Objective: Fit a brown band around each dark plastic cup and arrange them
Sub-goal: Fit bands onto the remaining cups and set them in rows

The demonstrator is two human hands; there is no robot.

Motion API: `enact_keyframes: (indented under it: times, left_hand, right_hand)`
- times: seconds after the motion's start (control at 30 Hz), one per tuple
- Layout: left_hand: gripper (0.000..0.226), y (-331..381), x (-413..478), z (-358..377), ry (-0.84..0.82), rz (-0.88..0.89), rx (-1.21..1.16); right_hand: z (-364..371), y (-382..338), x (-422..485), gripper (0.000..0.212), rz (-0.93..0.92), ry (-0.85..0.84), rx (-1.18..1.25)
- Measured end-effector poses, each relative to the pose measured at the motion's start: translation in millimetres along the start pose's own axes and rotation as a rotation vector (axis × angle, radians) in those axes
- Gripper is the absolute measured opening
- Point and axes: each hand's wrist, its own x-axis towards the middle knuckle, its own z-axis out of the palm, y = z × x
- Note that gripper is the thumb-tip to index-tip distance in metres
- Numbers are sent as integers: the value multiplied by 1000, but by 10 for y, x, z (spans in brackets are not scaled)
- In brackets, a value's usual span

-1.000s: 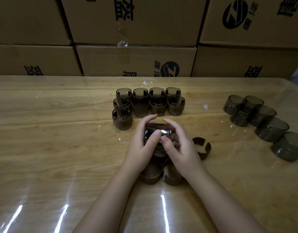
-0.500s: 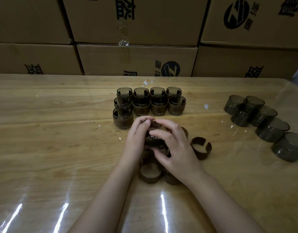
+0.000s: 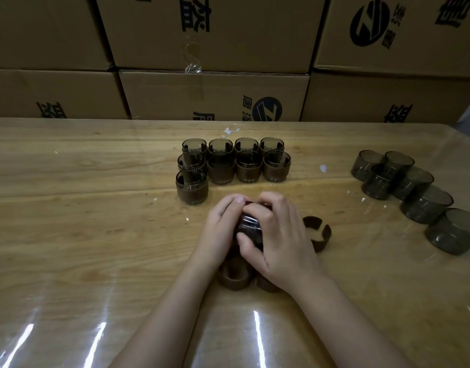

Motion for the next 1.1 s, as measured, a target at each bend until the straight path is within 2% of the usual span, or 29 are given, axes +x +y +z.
enact_keyframes:
  times: [0.1,0.2,0.3,0.43,0.53,0.63,0.7,0.8,0.87,0.97,1.03,1.1]
  left_hand:
    - [30,-3,-42,29,-69,-5,77]
    - [39,-4,-54,36,-31,8,128]
    - [44,-5,-62,47,-7,49,236]
    - [39,-16,-73,33,17,110,346]
    - [32,-1,-79,21,-15,226,446]
    - [35,-3,-73,0,-20,294,482]
    - [32,21,-79,1,-23,267,416]
    - [29,53,-75,6,-44,213,224]
    - [34,41,-48,0,-57,101,131]
    - [55,38,-26,16,-76,-162,-88]
    - [57,27,-13,22,-76,-172,-87]
    - [48,21,-10,29,-67,-131,-95]
  right_hand:
    - [-51,-3,36,39,117,20,47]
    - [-55,-12,28,38,196,-31,102]
    - [-17,-24,2,42,375,-20,295]
    - [52,16,27,41,630,-30,522]
    - [59,76,58,44,728,-48,683]
    - [57,81,41,36,689,-36,762]
    - [64,46,24,30,626,-28,732]
    - [75,4,3,43,502,-7,608]
    - [70,8,-2,55,417,-15,521]
    - [33,17,11,58,335,-48,429]
    - [14,24,29,54,277,-38,385]
    - [10,26,39,50,199,10,313]
